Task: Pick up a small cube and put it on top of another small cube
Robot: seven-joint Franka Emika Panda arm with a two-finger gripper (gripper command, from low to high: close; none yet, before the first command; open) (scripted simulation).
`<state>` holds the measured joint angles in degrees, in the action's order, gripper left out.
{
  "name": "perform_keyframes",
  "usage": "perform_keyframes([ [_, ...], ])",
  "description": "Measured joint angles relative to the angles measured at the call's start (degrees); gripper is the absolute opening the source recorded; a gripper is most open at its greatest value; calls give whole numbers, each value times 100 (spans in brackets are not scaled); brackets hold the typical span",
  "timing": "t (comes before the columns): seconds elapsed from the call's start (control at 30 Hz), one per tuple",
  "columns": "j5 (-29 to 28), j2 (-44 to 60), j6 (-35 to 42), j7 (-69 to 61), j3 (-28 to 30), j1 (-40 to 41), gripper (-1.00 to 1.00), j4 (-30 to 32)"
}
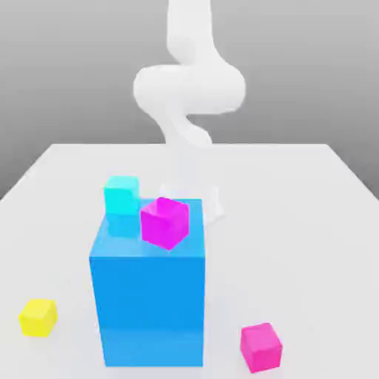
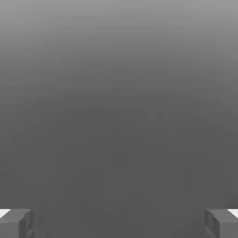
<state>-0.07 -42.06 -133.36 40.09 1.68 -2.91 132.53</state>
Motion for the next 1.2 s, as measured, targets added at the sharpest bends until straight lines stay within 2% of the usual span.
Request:
perform_keyframes([
  [0.3,114,1369,-572,-2197,585,-964,0,270],
  [0.63,489,2881,-1194,-4771,994,-1743,0,565],
  [0.97,812,4394,-1812,-7307,957,-2144,0,858],
  [1.2,611,5408,-2270,-8774,784,-2152,0,1073],
])
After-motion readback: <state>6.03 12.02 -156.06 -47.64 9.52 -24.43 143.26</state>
